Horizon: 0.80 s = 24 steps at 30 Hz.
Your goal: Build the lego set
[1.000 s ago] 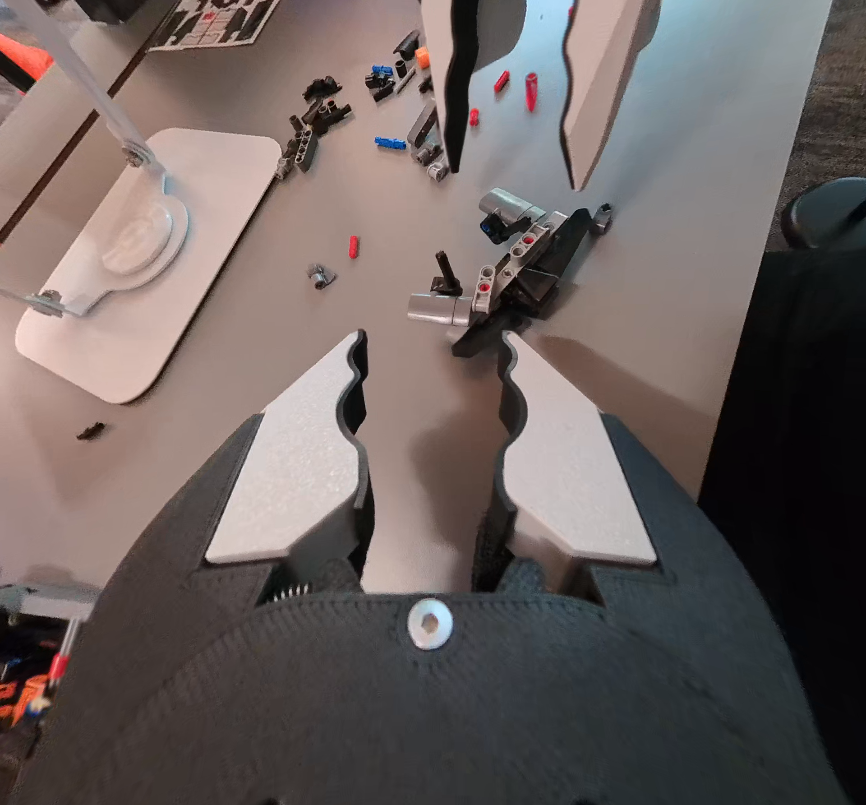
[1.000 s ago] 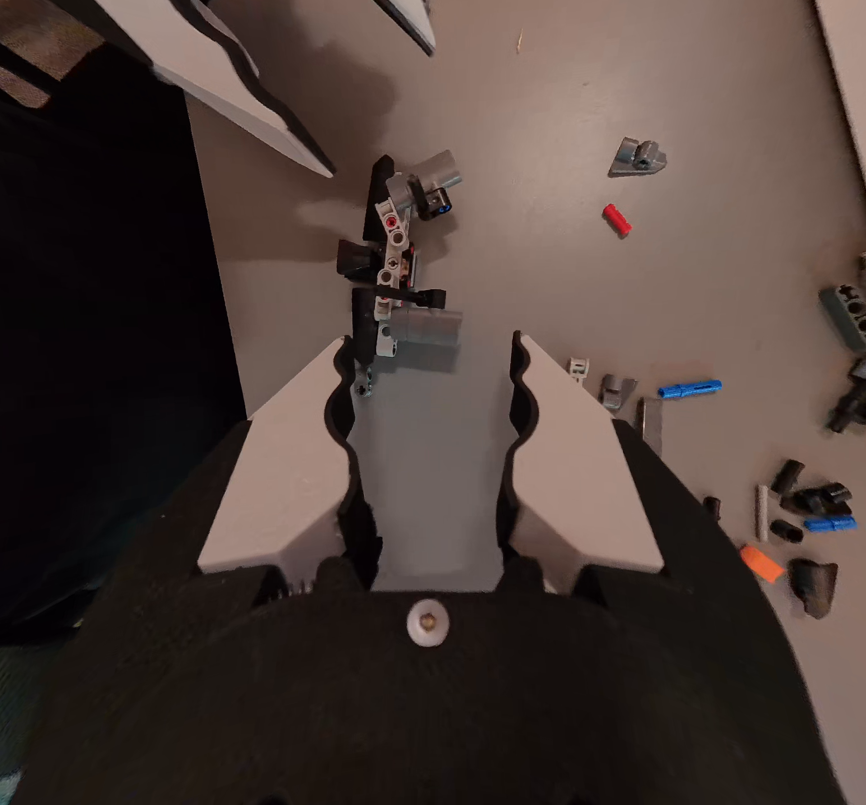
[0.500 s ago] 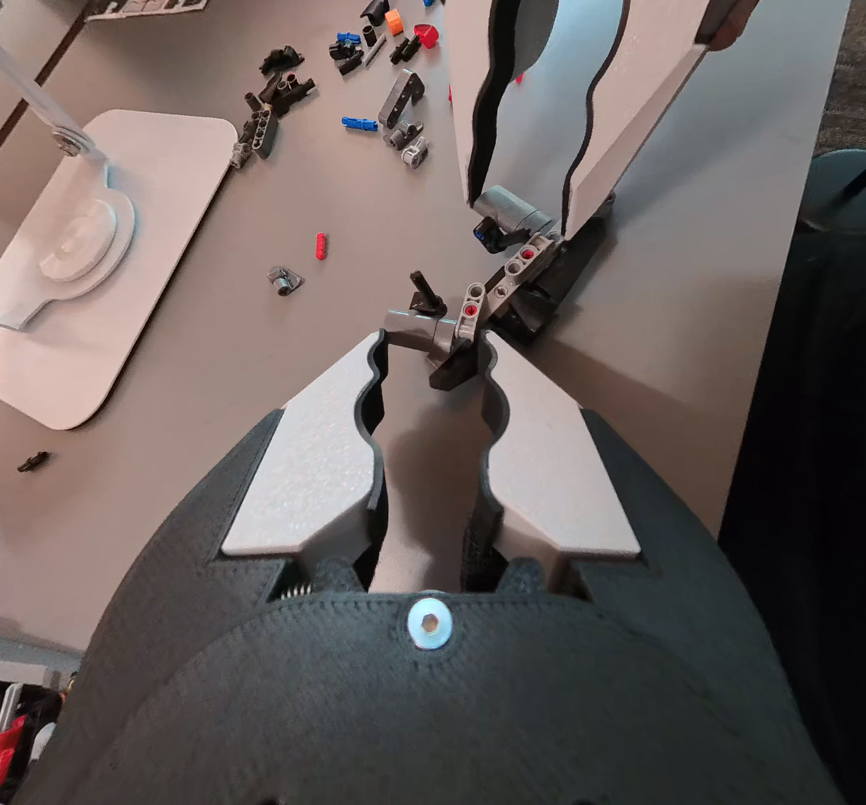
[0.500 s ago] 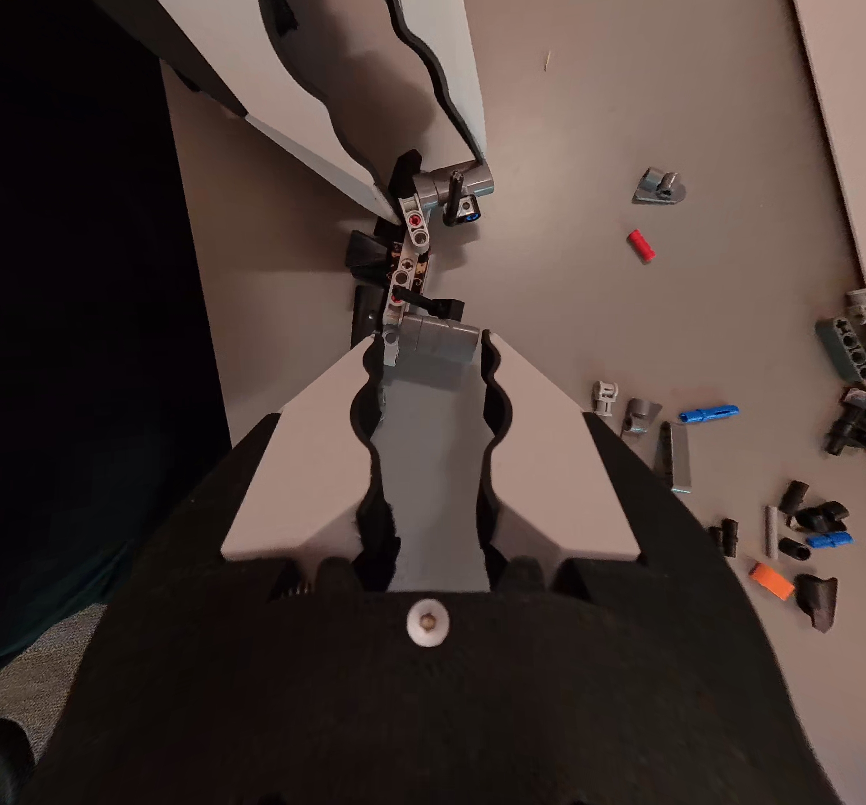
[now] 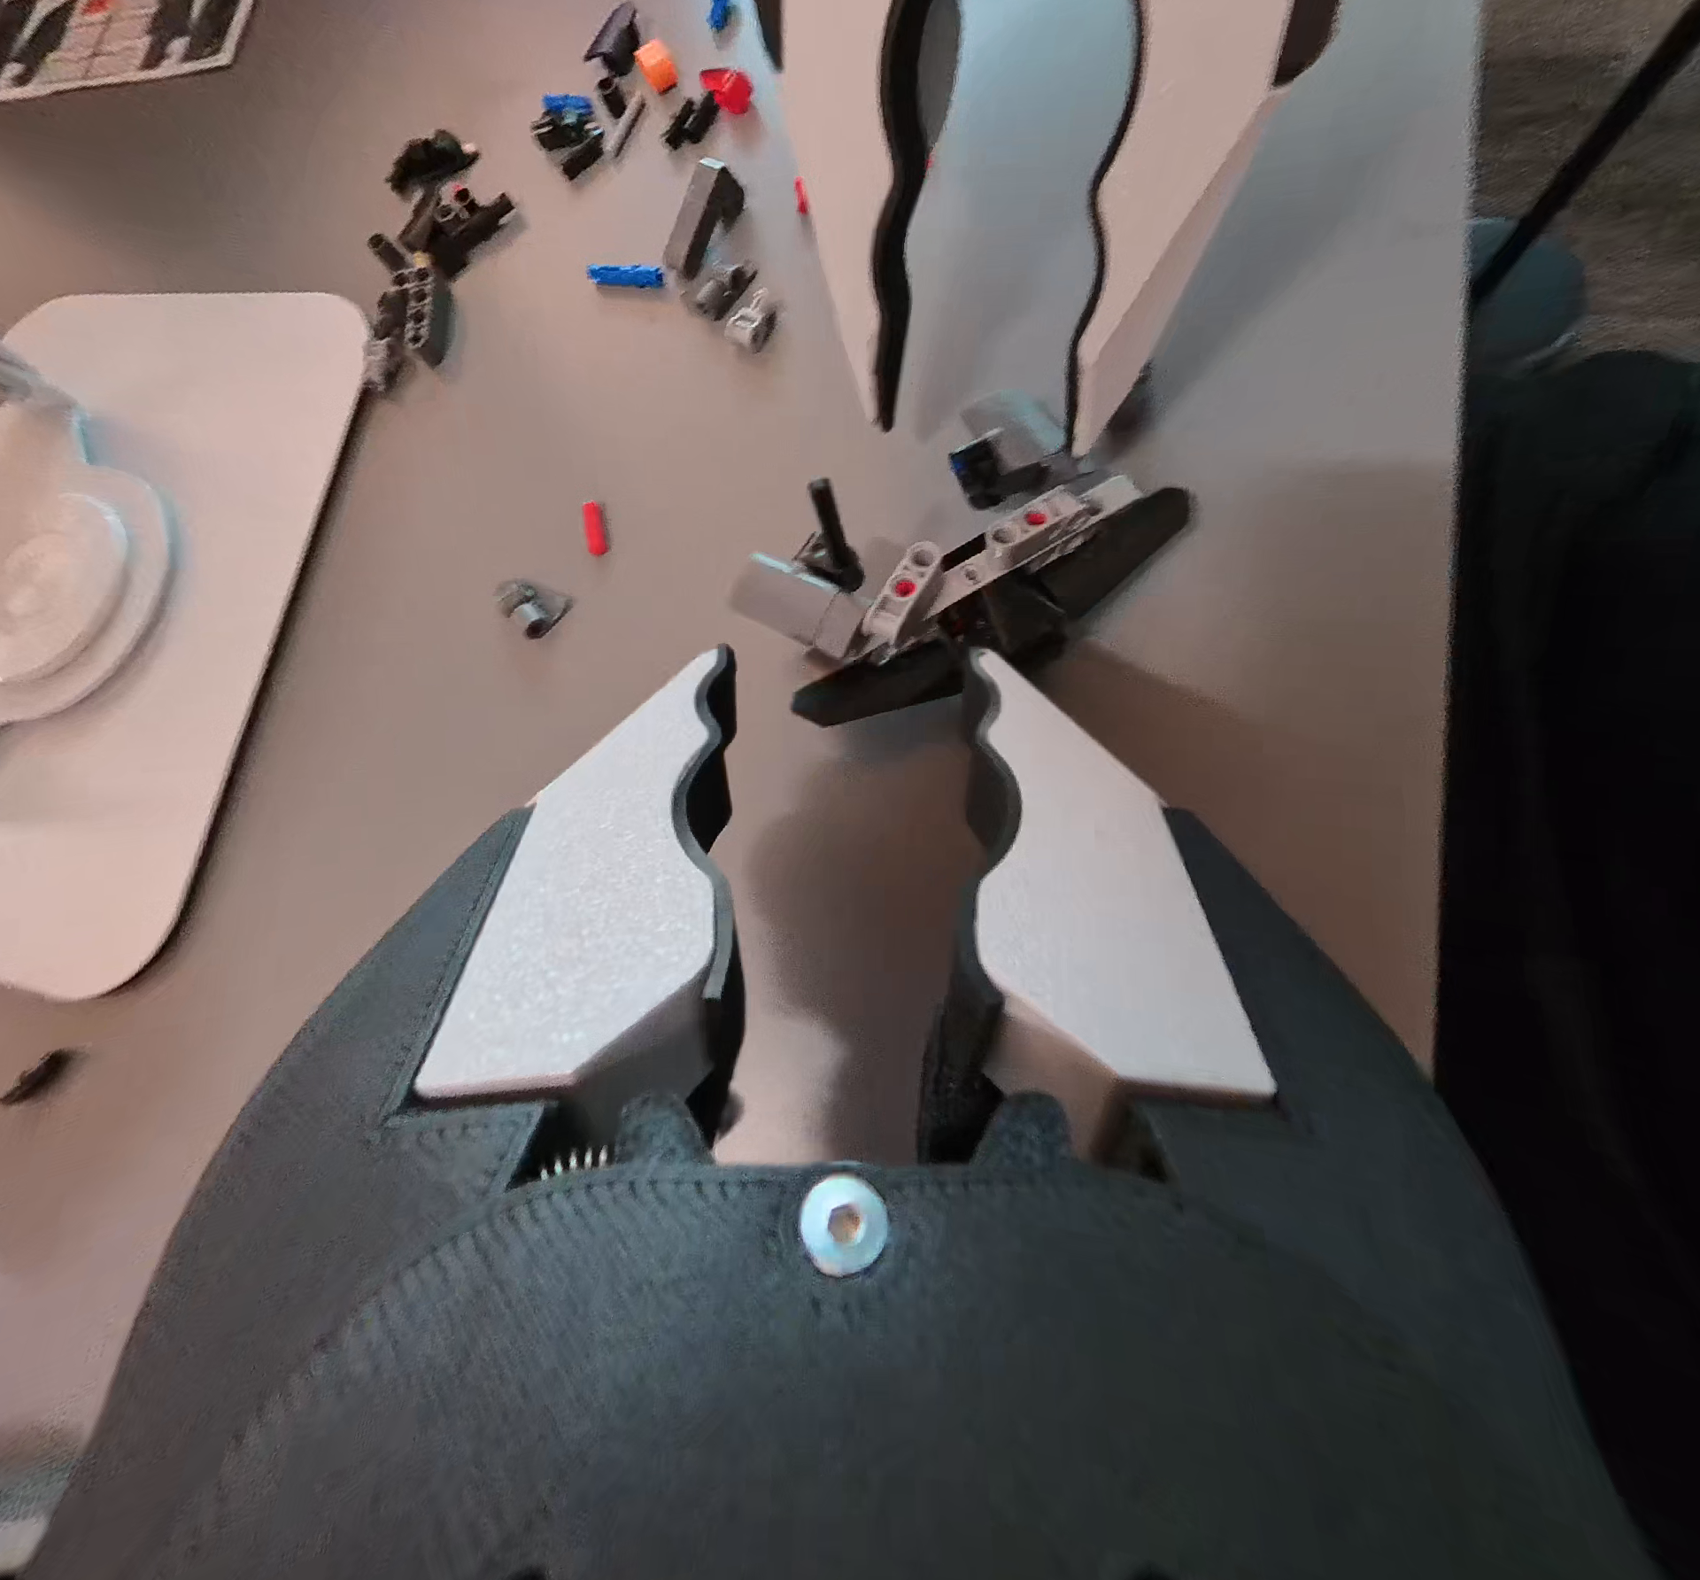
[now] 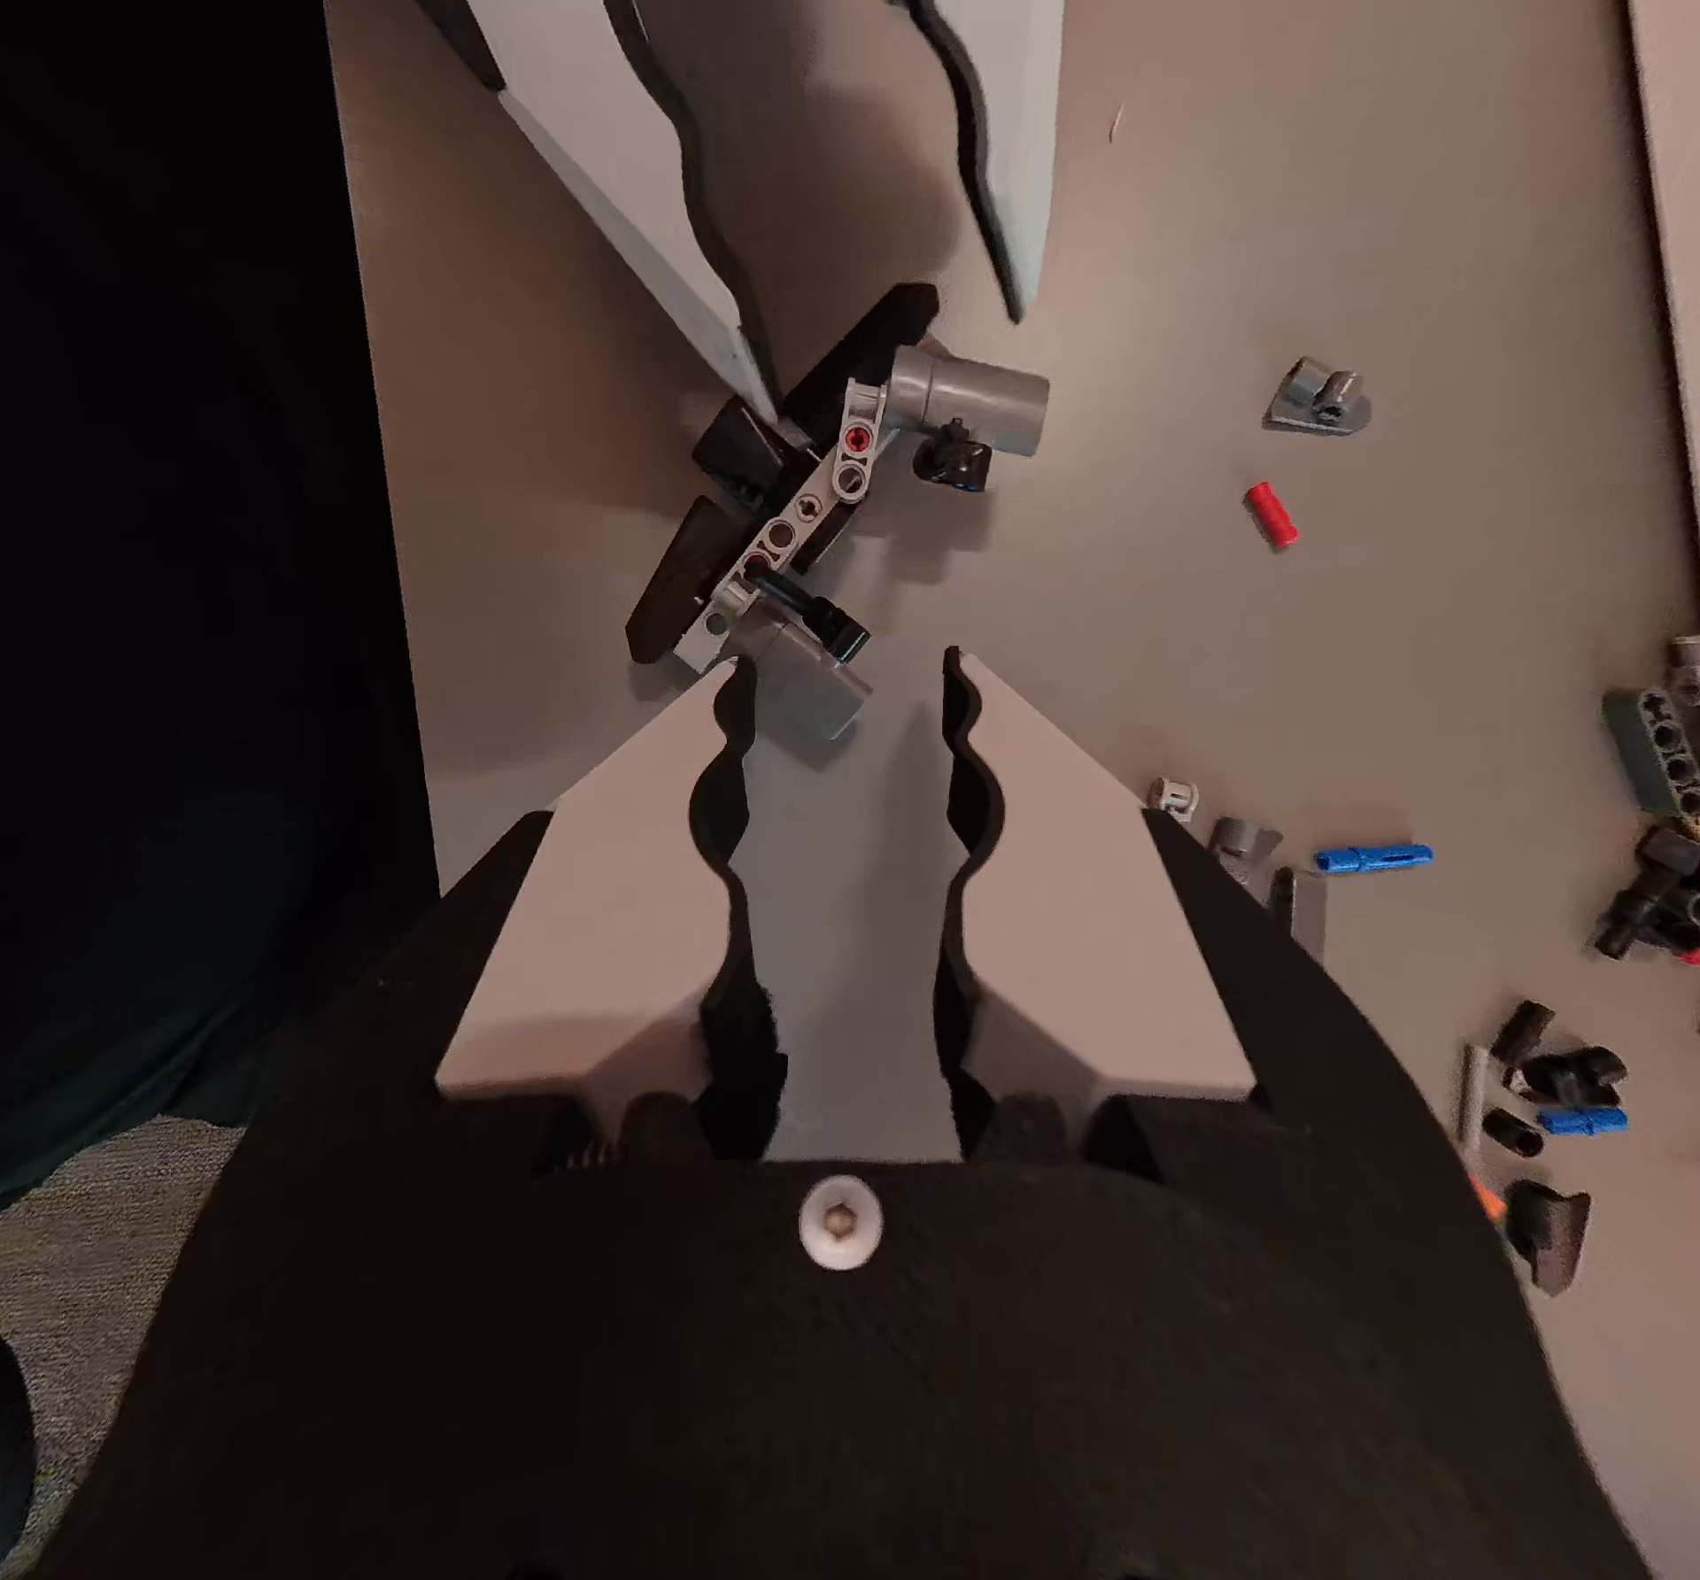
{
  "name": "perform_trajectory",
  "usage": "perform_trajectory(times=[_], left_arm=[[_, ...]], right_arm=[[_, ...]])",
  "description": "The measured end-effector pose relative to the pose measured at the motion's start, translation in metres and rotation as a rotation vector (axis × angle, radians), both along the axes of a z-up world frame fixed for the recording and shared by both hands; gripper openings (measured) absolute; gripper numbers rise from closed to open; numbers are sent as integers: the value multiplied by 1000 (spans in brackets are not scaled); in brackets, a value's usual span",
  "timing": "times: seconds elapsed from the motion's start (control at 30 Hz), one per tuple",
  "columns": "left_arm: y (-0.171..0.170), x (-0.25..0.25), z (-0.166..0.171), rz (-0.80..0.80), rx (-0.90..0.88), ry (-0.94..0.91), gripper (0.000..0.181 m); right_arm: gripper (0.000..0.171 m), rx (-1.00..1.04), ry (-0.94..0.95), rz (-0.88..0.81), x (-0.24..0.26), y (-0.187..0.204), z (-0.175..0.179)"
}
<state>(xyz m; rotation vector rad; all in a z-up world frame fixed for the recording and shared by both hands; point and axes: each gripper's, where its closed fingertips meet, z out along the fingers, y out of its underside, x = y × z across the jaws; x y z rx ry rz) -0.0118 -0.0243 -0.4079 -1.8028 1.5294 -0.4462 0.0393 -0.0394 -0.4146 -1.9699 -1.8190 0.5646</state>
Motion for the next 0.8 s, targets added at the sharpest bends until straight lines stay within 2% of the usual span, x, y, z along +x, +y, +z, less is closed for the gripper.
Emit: perform_trajectory(times=[0.2,0.63,0.8], left_arm=[[-1,0,-9,16,10,35,41],[3,-3,-2,-2,-6,34,46],[-2,-2,-15,-3,-62,77,35]], right_arm=[[37,-8,3,2,4,-2,0],[38,9,6,60,4,-4,5],[28,14,-39,69,1,-6,-4]])
